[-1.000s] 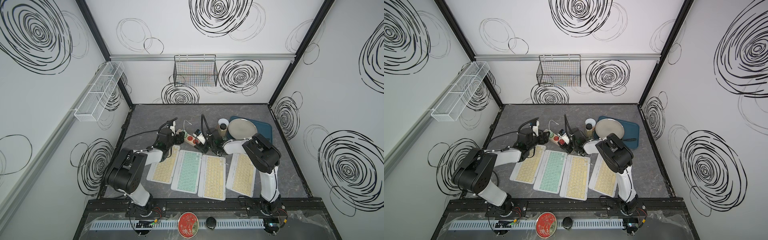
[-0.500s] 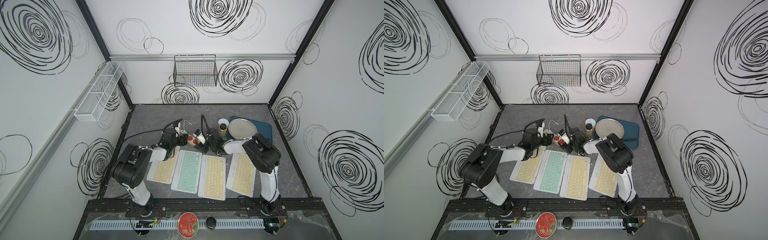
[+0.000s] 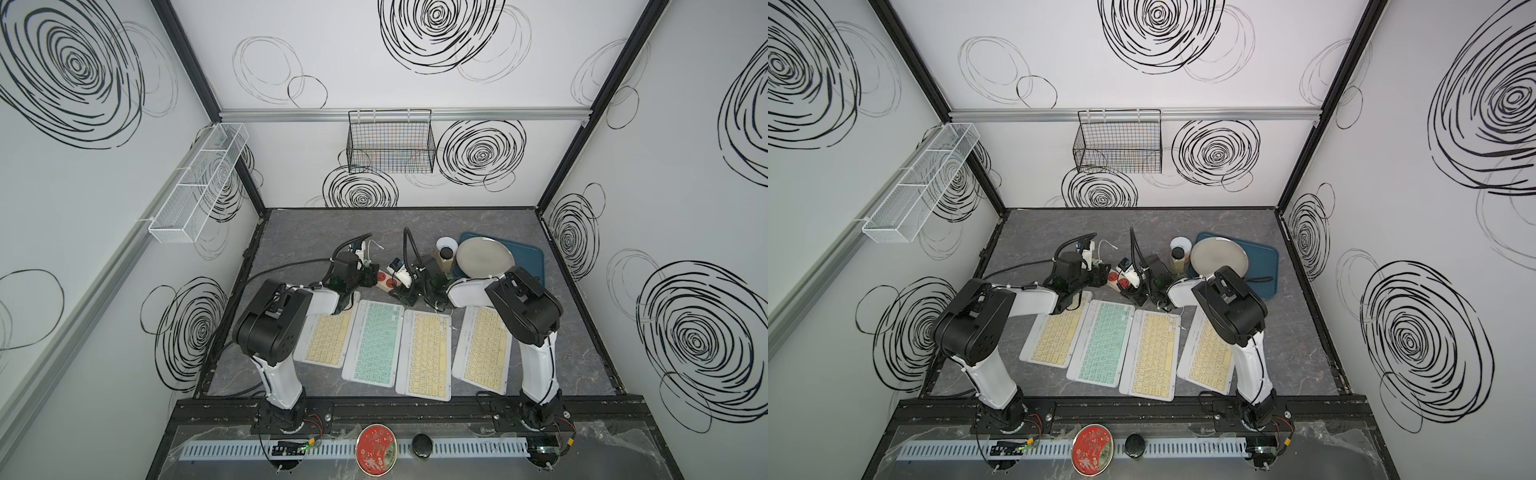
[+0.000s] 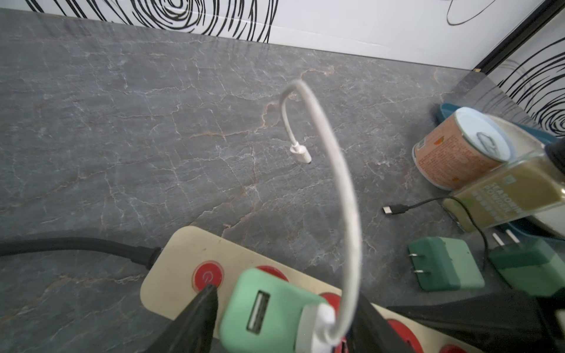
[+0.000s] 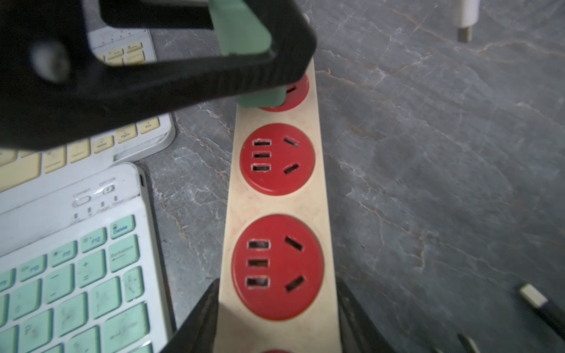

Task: Unplug the wireless keyboard
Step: Remove the plug from the socket.

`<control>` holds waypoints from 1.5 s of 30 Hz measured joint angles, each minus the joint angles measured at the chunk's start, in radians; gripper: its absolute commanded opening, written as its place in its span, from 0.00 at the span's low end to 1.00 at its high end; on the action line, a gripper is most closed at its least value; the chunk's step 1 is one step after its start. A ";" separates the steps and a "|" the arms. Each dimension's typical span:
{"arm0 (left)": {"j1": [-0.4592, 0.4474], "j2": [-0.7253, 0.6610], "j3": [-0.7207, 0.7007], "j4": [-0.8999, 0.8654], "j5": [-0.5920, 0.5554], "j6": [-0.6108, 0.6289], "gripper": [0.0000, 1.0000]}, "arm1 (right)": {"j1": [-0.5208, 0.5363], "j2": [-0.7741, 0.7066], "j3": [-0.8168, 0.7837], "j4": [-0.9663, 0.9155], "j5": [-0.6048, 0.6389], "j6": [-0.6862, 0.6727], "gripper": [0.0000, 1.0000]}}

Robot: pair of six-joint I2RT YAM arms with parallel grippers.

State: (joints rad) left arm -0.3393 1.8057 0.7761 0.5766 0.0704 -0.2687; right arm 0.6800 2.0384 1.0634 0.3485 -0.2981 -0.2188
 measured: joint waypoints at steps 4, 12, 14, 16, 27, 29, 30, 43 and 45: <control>0.000 0.014 0.014 -0.001 0.000 0.008 0.60 | -0.003 0.001 0.000 -0.001 -0.010 0.000 0.14; 0.000 0.012 0.021 0.003 -0.019 0.056 0.27 | -0.006 0.005 0.001 -0.001 -0.022 -0.023 0.08; 0.000 0.007 0.019 0.000 -0.021 0.057 0.24 | -0.006 0.005 0.002 -0.002 -0.022 -0.027 0.05; -0.001 -0.005 0.004 0.002 -0.026 0.057 0.19 | -0.006 0.005 0.002 -0.003 -0.019 -0.037 0.03; 0.002 -0.036 -0.031 0.006 -0.040 0.038 0.01 | 0.009 0.013 0.002 0.008 0.003 -0.068 0.00; 0.006 -0.041 -0.030 -0.008 -0.035 0.023 0.00 | 0.011 0.013 0.002 0.012 0.007 -0.072 0.00; 0.013 -0.041 -0.024 -0.017 -0.026 0.011 0.00 | 0.011 0.013 0.002 0.014 0.011 -0.073 0.00; -0.113 -0.096 -0.055 -0.001 -0.314 0.119 0.00 | 0.000 0.018 0.002 0.037 -0.042 -0.072 0.00; -0.131 -0.105 -0.072 0.026 -0.363 0.140 0.00 | -0.002 0.018 0.002 0.043 -0.062 -0.073 0.00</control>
State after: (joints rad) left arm -0.4702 1.7008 0.7040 0.6025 -0.2928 -0.1287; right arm 0.6781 2.0563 1.0653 0.3920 -0.3599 -0.2916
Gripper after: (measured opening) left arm 0.470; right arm 0.493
